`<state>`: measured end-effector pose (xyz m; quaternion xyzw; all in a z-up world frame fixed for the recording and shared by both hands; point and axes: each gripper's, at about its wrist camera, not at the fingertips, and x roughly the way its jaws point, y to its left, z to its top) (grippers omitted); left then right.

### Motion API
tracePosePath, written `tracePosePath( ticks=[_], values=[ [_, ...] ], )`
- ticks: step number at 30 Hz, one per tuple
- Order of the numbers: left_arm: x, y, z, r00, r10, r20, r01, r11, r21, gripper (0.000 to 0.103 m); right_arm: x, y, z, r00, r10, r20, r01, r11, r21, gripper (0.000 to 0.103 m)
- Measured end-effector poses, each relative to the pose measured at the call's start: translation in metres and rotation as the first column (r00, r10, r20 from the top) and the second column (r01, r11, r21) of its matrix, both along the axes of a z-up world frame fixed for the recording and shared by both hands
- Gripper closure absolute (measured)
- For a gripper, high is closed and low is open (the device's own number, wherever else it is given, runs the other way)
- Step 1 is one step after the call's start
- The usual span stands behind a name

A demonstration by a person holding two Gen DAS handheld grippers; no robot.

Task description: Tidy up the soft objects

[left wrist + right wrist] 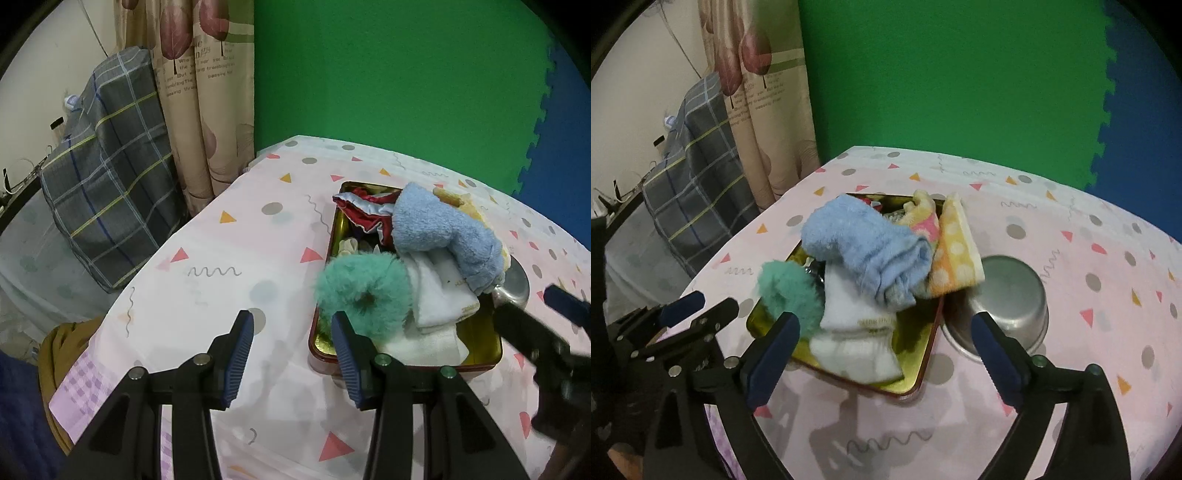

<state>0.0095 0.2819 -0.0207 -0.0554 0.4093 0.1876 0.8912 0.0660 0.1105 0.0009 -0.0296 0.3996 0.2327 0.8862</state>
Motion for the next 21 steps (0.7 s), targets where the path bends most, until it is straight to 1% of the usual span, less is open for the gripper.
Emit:
tracePosePath(
  ticks=[4, 6, 9, 14, 21],
  values=[
    [0.000, 0.000, 0.000, 1.000, 0.001, -0.002, -0.001, 1.000, -0.001, 0.058, -0.007, 0.002, -0.002, 1.000, -0.003, 0.000, 0.003, 1.000, -0.011, 0.007],
    [0.000, 0.000, -0.001, 1.000, 0.003, -0.007, -0.003, 1.000, -0.002, 0.058, -0.010, 0.004, -0.004, 1.000, -0.003, 0.010, 0.003, 1.000, -0.025, 0.004],
    [0.000, 0.000, -0.001, 1.000, 0.004, -0.006, -0.004, 1.000, 0.000, 0.058, -0.013, 0.006, -0.007, 1.000, 0.003, 0.021, -0.002, 0.999, -0.038, 0.003],
    [0.001, 0.000, -0.004, 1.000, 0.002, -0.014, -0.002, 1.000, 0.001, 0.058, -0.011, 0.007, -0.014, 1.000, 0.007, -0.007, -0.007, 0.999, -0.036, 0.003],
    [0.001, -0.001, -0.006, 1.000, -0.002, -0.018, 0.002, 1.000, 0.006, 0.058, -0.012, 0.006, -0.018, 1.000, 0.008, -0.020, -0.008, 0.999, -0.043, 0.003]
  ],
)
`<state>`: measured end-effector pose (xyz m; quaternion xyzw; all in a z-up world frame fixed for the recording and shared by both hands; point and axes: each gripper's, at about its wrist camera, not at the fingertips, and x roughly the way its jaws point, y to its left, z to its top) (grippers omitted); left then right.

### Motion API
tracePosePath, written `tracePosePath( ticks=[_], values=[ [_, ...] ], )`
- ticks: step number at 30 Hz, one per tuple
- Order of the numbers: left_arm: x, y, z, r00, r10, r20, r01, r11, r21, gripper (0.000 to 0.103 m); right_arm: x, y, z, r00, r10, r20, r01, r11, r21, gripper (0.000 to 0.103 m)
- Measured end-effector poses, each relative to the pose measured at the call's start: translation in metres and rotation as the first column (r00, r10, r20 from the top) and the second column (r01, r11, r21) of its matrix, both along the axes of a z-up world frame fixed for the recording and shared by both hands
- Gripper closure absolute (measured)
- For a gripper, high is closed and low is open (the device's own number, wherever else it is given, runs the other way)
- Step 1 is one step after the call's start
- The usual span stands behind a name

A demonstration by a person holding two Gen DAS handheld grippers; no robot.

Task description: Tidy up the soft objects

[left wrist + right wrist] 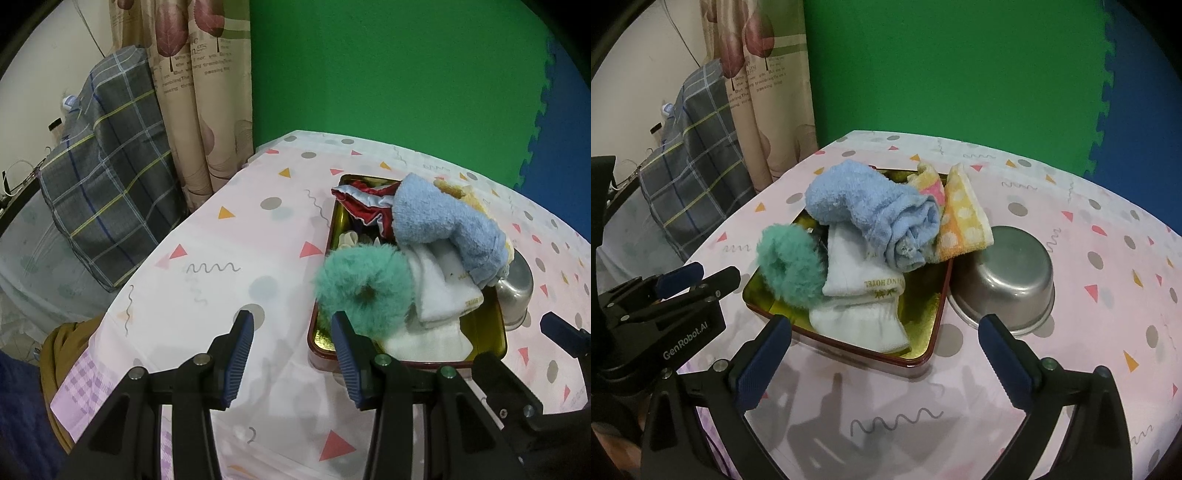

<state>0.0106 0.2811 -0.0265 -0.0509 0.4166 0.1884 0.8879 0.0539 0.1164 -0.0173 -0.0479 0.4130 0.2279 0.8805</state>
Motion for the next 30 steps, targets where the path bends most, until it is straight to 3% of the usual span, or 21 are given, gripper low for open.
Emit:
tracePosePath(
  ticks=[30],
  values=[
    [0.0002, -0.0006, -0.0016, 1.000, 0.000, -0.001, 0.000, 1.000, 0.001, 0.058, -0.0021, 0.0019, -0.0085, 0.999, 0.011, -0.030, -0.012, 1.000, -0.026, 0.002]
  ],
)
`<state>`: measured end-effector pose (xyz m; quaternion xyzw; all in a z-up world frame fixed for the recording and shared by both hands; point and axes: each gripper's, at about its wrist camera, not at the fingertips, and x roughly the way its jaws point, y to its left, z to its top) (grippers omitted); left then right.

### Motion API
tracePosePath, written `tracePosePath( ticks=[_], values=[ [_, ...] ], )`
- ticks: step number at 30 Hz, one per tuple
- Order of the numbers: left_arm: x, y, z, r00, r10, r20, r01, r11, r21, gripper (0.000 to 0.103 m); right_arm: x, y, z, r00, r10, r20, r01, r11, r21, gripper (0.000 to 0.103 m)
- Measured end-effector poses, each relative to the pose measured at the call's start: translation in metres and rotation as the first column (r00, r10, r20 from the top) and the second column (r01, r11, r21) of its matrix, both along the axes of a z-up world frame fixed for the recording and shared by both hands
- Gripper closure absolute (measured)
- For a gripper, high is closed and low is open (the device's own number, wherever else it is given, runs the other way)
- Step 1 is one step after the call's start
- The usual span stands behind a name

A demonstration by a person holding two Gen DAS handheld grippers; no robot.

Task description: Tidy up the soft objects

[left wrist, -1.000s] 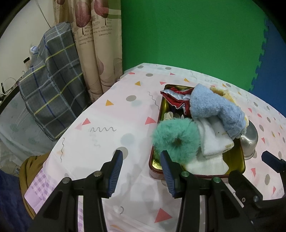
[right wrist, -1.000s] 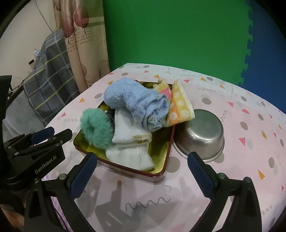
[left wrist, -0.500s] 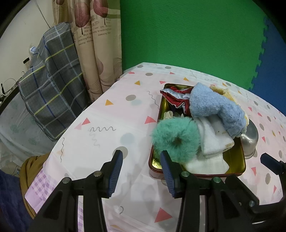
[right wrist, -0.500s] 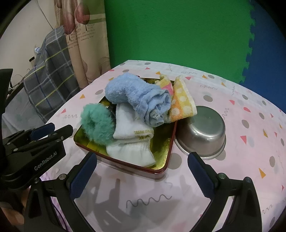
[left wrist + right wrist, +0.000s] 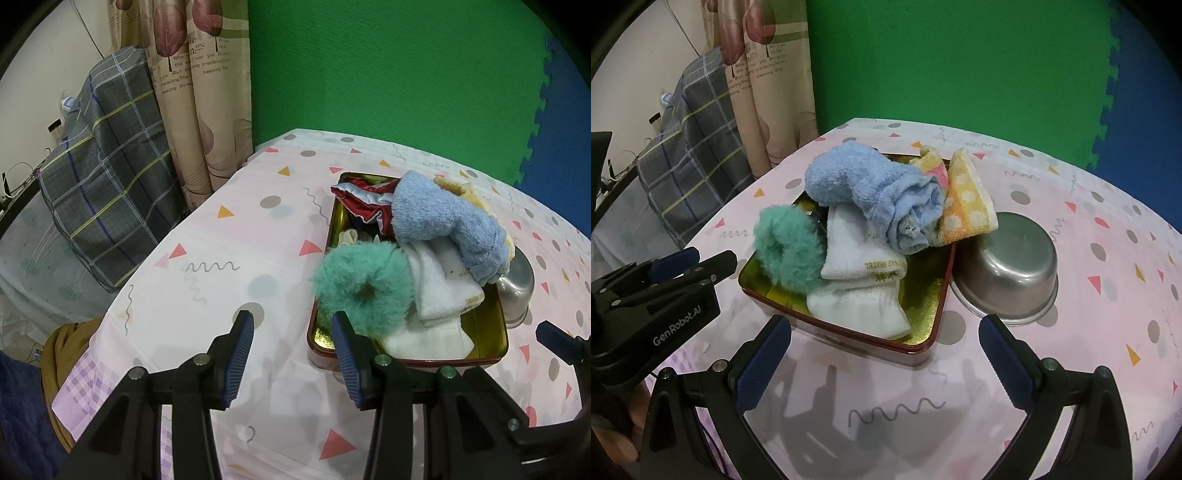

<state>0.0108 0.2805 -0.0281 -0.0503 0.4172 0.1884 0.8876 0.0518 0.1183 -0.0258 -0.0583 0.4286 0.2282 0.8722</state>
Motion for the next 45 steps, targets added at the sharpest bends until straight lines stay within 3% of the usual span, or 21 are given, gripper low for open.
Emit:
tracePosePath(
  ticks=[45],
  values=[
    [-0.0026, 0.0020, -0.0026, 1.000, 0.000, -0.011, 0.000, 1.000, -0.001, 0.058, -0.0009, -0.0002, -0.0075, 1.000, 0.007, -0.009, -0.007, 0.999, -0.032, 0.002]
  ],
)
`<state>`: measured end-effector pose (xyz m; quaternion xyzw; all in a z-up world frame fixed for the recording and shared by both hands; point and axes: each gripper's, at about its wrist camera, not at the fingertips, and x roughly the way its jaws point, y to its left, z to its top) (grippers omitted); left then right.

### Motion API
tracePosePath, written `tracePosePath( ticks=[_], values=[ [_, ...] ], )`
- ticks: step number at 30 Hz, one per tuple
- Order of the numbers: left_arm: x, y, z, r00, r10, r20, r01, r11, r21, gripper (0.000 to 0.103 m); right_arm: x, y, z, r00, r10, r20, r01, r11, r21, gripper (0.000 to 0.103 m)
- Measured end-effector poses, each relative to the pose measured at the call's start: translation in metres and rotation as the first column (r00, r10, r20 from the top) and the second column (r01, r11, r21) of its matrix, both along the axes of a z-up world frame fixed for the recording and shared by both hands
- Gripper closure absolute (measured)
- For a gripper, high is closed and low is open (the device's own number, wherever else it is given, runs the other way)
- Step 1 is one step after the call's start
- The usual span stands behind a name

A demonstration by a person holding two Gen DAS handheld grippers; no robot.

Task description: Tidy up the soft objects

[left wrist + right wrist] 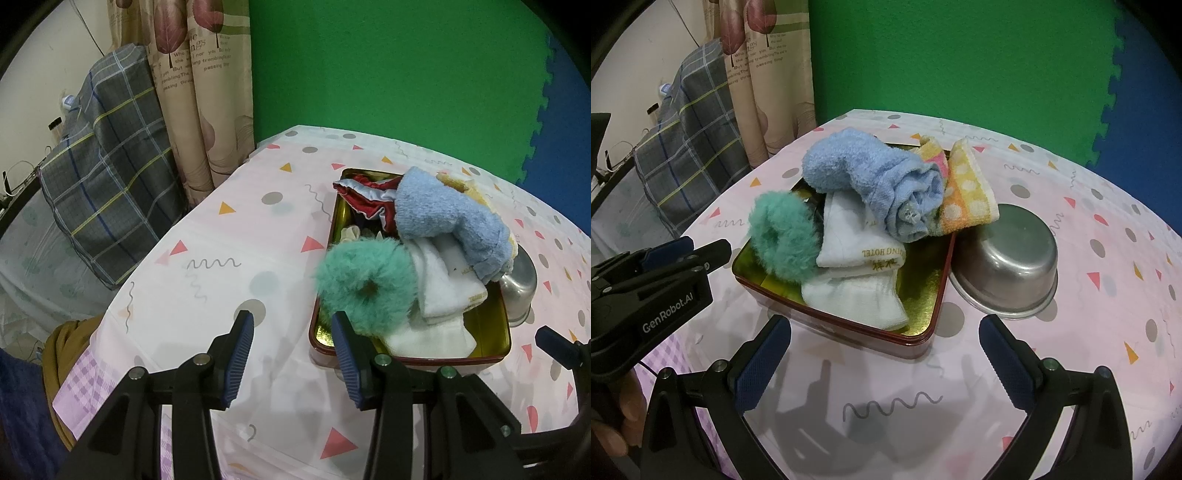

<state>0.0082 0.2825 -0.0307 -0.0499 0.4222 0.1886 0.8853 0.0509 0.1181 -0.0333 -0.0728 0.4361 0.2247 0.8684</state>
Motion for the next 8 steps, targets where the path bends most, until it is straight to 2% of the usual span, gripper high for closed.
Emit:
tracePosePath(
  ticks=[8],
  values=[
    [-0.0018, -0.0008, -0.0004, 1.000, -0.010, 0.004, 0.010, 1.000, 0.004, 0.058, -0.0013, 0.0021, 0.0001, 1.000, 0.003, 0.002, -0.003, 1.000, -0.005, 0.002]
  ],
)
